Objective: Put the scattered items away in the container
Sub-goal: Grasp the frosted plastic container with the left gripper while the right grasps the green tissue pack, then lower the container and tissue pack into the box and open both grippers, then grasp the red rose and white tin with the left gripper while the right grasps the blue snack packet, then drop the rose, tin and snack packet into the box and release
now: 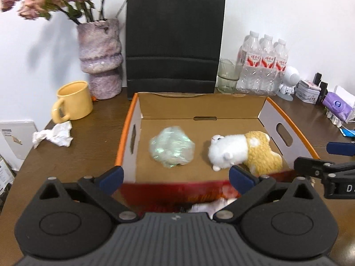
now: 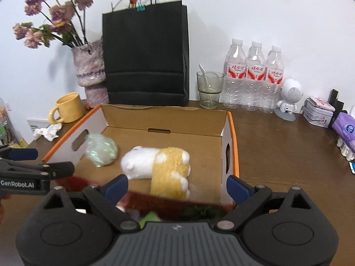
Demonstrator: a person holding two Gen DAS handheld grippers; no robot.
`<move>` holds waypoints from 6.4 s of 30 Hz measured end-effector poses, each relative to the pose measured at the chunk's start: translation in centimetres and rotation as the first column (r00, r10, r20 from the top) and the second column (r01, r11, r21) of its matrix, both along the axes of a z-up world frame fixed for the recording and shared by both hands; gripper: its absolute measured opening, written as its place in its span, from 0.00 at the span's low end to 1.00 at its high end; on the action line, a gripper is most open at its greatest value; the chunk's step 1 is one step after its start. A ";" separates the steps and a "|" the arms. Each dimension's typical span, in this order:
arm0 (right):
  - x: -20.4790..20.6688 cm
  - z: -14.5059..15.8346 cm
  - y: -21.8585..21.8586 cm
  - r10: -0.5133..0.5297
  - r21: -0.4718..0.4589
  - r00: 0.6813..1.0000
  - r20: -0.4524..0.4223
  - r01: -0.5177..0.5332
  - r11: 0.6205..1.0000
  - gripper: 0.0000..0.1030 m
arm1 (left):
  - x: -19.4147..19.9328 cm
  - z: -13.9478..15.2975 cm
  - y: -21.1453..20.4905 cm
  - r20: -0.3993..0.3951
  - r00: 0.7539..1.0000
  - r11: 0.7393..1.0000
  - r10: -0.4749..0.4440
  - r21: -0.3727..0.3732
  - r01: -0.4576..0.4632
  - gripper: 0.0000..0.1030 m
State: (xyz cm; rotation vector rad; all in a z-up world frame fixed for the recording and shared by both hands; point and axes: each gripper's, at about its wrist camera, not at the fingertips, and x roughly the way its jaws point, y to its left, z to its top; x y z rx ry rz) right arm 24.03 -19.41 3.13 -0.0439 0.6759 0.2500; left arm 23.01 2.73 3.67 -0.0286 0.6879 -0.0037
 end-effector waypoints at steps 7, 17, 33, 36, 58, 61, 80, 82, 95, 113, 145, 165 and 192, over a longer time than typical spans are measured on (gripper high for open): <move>-6.0 -0.5 -0.7 0.019 0.028 1.000 -0.007 -0.019 0.999 0.93 | -5.9 -0.8 0.8 -0.001 1.000 0.998 0.031 -0.047 -0.031 1.00; -10.8 -2.9 -1.1 0.004 0.074 0.999 -0.050 0.000 0.997 0.93 | -10.7 -3.8 0.4 -0.053 0.997 0.994 0.056 -0.093 -0.061 1.00; -12.4 -4.7 -1.5 0.010 0.114 0.996 -0.085 -0.001 0.994 0.93 | -11.2 -5.3 -1.5 -0.077 0.995 0.994 0.066 -0.084 -0.073 1.00; -11.7 -4.9 -1.5 0.012 0.121 0.995 -0.094 0.000 0.993 0.93 | -10.3 -5.6 -1.7 -0.085 0.994 0.994 0.063 -0.087 -0.071 1.00; -2.5 -7.4 0.6 -0.066 0.174 0.983 -0.174 0.096 0.980 0.55 | -5.7 -7.9 -0.7 -0.100 0.991 0.993 0.087 -0.068 -0.094 0.65; -3.2 -7.4 0.4 -0.031 0.186 0.988 -0.152 0.059 0.981 0.48 | -5.9 -7.9 -0.6 -0.091 0.993 0.994 0.081 -0.071 -0.088 0.65; -7.6 0.1 -1.5 0.018 0.179 0.999 0.051 -0.027 0.983 0.46 | -9.9 0.0 0.4 0.139 0.990 0.991 0.009 -0.131 0.009 0.65; -6.5 1.6 -1.4 0.013 0.152 0.997 0.082 -0.026 0.988 0.46 | -8.2 1.6 0.5 0.163 0.987 0.989 -0.001 -0.145 0.025 0.65; 13.0 0.2 1.9 0.020 0.000 0.996 -0.087 -0.020 1.000 0.47 | 12.7 0.1 -1.5 -0.067 0.998 0.995 -0.003 -0.097 -0.003 0.65; 16.3 -2.1 1.0 0.049 0.023 0.989 -0.141 -0.046 0.999 0.90 | 15.4 -1.1 0.4 -0.097 0.995 0.991 0.014 -0.129 -0.027 1.00; -5.8 -6.1 -5.2 -0.099 -0.032 0.993 -0.059 0.097 0.995 0.90 | -8.4 -4.4 4.9 -0.006 0.995 0.988 0.098 -0.116 -0.098 1.00; -2.0 -8.5 -5.5 -0.111 -0.017 0.989 -0.102 0.110 0.994 0.77 | -3.2 -6.3 2.7 -0.004 0.998 0.998 0.065 -0.004 -0.065 0.96; -5.5 -5.2 -7.1 -0.075 0.118 0.997 0.026 0.071 0.990 0.09 | -7.3 -3.9 3.4 0.098 0.995 0.997 -0.023 -0.077 0.031 0.41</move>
